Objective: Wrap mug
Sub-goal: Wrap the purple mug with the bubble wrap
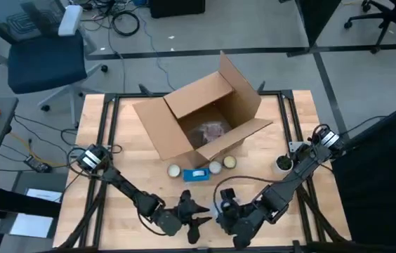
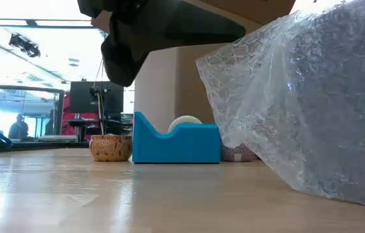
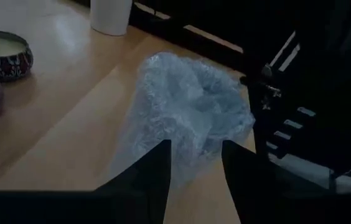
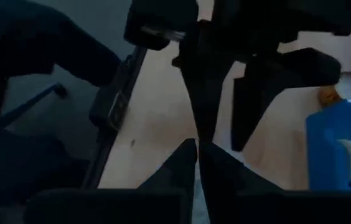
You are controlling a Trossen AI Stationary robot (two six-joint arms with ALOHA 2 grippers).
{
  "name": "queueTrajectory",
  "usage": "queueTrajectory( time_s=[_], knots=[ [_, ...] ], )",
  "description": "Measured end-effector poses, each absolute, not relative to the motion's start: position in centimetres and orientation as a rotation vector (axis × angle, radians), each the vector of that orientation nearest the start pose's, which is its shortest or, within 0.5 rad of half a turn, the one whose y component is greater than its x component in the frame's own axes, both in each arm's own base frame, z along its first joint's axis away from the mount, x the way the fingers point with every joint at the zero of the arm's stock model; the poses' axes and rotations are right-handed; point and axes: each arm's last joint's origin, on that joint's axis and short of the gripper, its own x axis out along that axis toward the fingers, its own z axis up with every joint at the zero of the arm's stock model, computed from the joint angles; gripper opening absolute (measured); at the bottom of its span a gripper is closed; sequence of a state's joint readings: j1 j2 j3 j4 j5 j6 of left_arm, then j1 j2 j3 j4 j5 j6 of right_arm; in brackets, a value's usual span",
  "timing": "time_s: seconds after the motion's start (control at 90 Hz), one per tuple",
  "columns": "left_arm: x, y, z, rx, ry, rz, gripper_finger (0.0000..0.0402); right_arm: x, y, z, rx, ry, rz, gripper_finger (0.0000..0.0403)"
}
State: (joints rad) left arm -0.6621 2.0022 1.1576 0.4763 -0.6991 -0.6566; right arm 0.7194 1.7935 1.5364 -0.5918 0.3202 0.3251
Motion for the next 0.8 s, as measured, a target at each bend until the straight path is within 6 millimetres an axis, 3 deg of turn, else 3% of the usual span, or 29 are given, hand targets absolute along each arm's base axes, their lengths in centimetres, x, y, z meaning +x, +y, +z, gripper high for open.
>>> queueTrajectory(
  time_s=[0.322, 0.678, 0.8],
  knots=[
    [34.5, -24.3, 16.8, -0.425, 0.256, 0.131, 0.0129, 29.6, 25.7, 28.3, -0.069, 0.840, 0.290, 0.0000],
    [35.4, -23.1, 16.8, -0.401, 0.251, 0.162, 0.0129, 28.7, 25.0, 27.5, -0.107, 0.933, 0.181, 0.0000],
    [35.5, -22.9, 16.8, -0.403, 0.250, 0.167, 0.0129, 28.6, 24.9, 26.4, -0.105, 0.949, 0.155, 0.0000]
  ],
)
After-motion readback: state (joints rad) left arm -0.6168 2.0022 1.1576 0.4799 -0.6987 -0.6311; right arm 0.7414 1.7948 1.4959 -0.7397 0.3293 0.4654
